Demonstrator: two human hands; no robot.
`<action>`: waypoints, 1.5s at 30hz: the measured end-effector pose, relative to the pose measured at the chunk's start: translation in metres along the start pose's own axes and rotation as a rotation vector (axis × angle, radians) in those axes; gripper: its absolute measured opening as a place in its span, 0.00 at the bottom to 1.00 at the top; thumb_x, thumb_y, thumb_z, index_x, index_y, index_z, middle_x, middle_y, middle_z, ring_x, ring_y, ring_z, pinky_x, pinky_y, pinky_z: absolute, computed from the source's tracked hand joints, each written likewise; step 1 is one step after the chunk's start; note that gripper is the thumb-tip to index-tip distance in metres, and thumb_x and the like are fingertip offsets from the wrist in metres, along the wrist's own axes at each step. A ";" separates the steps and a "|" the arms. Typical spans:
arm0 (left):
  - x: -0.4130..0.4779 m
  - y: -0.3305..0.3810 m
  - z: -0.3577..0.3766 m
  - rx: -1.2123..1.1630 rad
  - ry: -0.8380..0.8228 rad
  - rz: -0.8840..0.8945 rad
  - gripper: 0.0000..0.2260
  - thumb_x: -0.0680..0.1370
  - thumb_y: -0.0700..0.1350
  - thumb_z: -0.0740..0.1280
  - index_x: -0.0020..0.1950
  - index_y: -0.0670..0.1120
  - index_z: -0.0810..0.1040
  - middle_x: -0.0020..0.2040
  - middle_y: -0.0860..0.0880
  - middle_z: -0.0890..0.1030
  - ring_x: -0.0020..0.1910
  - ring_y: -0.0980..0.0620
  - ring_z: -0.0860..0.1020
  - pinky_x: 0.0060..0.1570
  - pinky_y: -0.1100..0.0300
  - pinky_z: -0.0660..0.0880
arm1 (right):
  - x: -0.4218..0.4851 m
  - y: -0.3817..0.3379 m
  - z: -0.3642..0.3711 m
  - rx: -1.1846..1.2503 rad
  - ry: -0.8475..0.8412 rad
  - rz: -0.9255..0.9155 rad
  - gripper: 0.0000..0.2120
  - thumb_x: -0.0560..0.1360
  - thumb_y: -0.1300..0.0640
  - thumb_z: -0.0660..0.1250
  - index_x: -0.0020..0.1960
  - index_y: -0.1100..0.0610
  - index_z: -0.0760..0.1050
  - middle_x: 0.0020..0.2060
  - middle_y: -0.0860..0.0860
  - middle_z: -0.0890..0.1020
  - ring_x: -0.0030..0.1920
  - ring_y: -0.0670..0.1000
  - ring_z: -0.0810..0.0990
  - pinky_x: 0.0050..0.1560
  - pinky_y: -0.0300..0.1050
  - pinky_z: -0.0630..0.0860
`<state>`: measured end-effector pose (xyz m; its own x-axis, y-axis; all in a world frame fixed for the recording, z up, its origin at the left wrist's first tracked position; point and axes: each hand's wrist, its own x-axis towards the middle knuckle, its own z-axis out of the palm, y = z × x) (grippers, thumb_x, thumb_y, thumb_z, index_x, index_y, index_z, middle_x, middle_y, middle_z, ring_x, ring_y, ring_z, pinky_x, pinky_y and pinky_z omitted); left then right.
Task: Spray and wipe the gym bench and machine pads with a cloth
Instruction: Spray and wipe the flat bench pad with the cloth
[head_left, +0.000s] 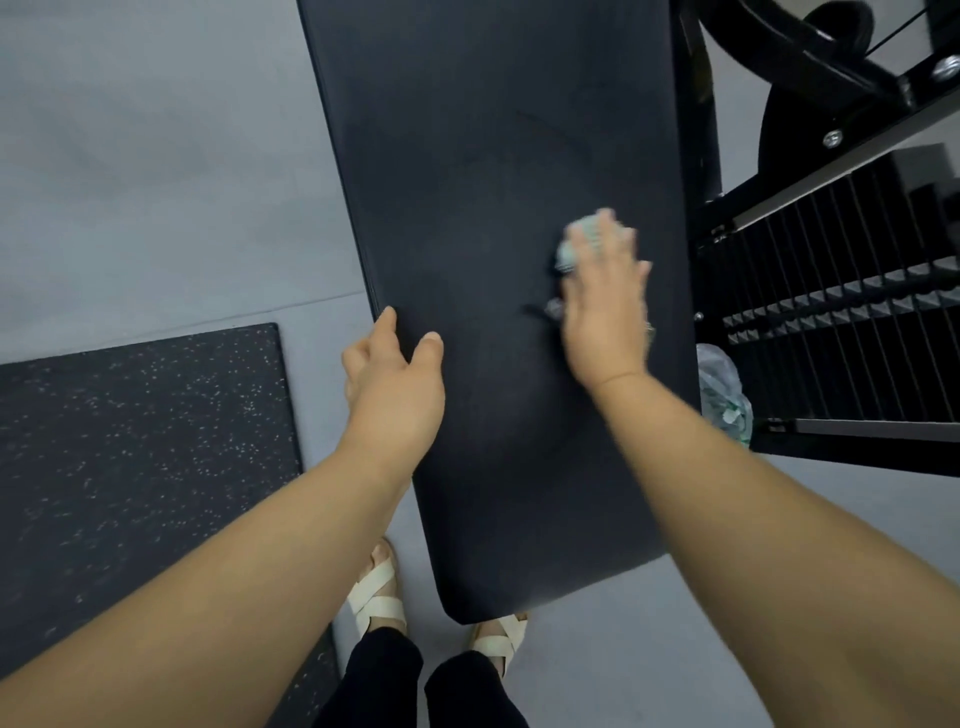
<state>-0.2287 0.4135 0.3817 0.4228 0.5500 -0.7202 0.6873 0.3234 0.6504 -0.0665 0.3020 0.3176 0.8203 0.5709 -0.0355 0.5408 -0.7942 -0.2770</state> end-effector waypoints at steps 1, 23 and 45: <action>0.001 0.001 0.000 0.006 -0.008 0.003 0.23 0.81 0.54 0.54 0.76 0.56 0.53 0.73 0.57 0.55 0.69 0.55 0.61 0.60 0.60 0.59 | 0.008 0.009 -0.007 0.050 0.052 0.162 0.26 0.79 0.60 0.58 0.75 0.54 0.57 0.76 0.56 0.52 0.76 0.59 0.48 0.73 0.60 0.48; 0.009 0.012 0.005 -0.012 0.046 -0.094 0.24 0.81 0.55 0.52 0.77 0.55 0.53 0.72 0.54 0.55 0.66 0.51 0.64 0.59 0.57 0.61 | 0.002 -0.059 0.022 0.130 0.113 0.032 0.25 0.79 0.58 0.57 0.75 0.56 0.59 0.76 0.56 0.54 0.75 0.62 0.49 0.72 0.59 0.47; -0.103 -0.156 0.128 0.337 0.327 0.083 0.20 0.79 0.46 0.59 0.72 0.48 0.66 0.76 0.50 0.54 0.75 0.50 0.53 0.73 0.54 0.56 | -0.207 0.076 0.053 -0.017 -0.100 -0.793 0.22 0.75 0.58 0.58 0.69 0.55 0.70 0.70 0.55 0.69 0.70 0.63 0.65 0.69 0.57 0.55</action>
<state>-0.3036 0.2077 0.3233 0.3135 0.7947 -0.5199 0.8350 0.0300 0.5495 -0.2048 0.1341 0.2531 0.1695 0.9823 0.0799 0.9596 -0.1460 -0.2407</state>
